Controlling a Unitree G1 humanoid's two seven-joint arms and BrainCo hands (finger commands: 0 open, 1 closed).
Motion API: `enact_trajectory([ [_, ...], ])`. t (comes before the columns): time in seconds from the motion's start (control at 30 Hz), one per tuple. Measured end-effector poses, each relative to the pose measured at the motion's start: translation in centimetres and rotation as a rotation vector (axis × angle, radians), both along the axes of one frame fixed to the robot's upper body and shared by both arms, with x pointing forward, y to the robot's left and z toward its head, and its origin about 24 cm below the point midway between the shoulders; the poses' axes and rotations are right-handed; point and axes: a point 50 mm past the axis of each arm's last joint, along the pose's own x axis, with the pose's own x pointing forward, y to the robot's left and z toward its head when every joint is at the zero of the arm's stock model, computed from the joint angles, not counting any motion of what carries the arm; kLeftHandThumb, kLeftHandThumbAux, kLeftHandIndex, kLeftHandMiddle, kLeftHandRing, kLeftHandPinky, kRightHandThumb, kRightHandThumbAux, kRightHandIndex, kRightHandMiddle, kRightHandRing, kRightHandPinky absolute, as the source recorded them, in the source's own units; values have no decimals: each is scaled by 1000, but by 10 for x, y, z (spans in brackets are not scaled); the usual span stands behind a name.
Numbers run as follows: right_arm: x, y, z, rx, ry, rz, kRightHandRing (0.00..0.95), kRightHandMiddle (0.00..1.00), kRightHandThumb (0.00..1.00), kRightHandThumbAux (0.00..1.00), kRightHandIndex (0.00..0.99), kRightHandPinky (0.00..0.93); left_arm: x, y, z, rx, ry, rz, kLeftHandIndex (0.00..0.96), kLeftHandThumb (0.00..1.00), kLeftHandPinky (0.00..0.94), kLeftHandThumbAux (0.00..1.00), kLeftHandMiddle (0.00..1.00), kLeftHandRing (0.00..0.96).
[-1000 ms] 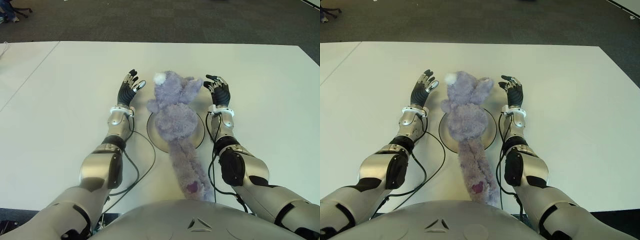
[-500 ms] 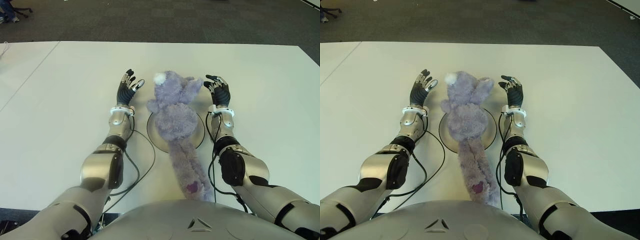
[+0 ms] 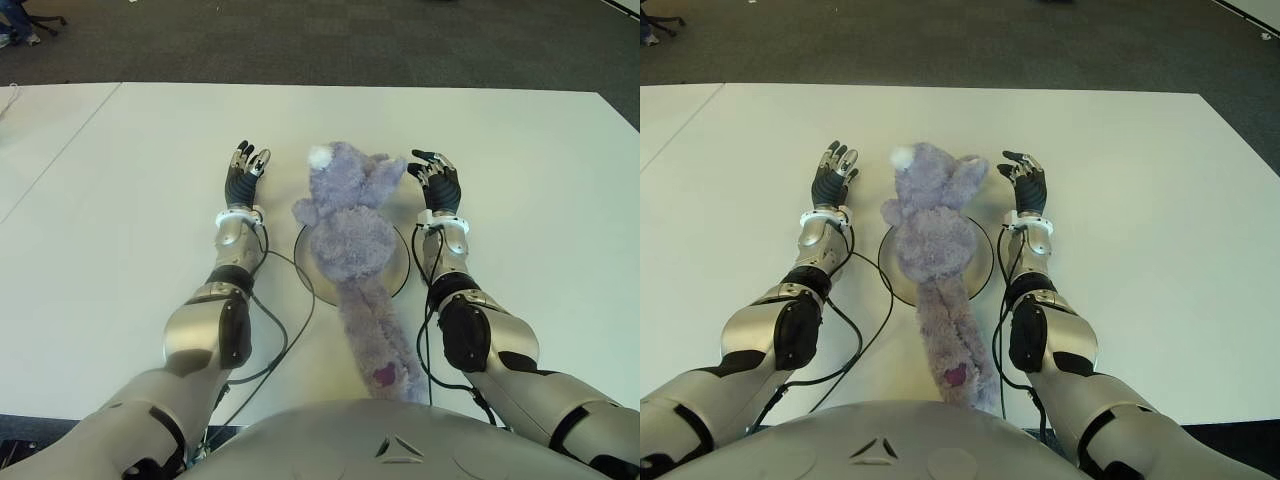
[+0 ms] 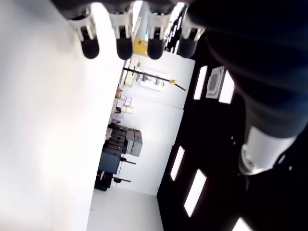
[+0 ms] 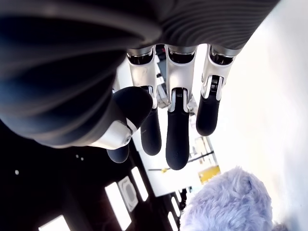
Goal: Put the doll into the plate.
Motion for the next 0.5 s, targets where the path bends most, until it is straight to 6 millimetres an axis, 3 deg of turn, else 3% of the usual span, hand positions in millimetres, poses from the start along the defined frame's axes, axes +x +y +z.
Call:
enact_trajectory([
  [0.5, 0, 0, 0, 0, 0, 0, 445, 334, 941, 684, 424, 270, 0, 1, 0, -28, 4, 18, 0, 54, 6, 693, 0, 0],
])
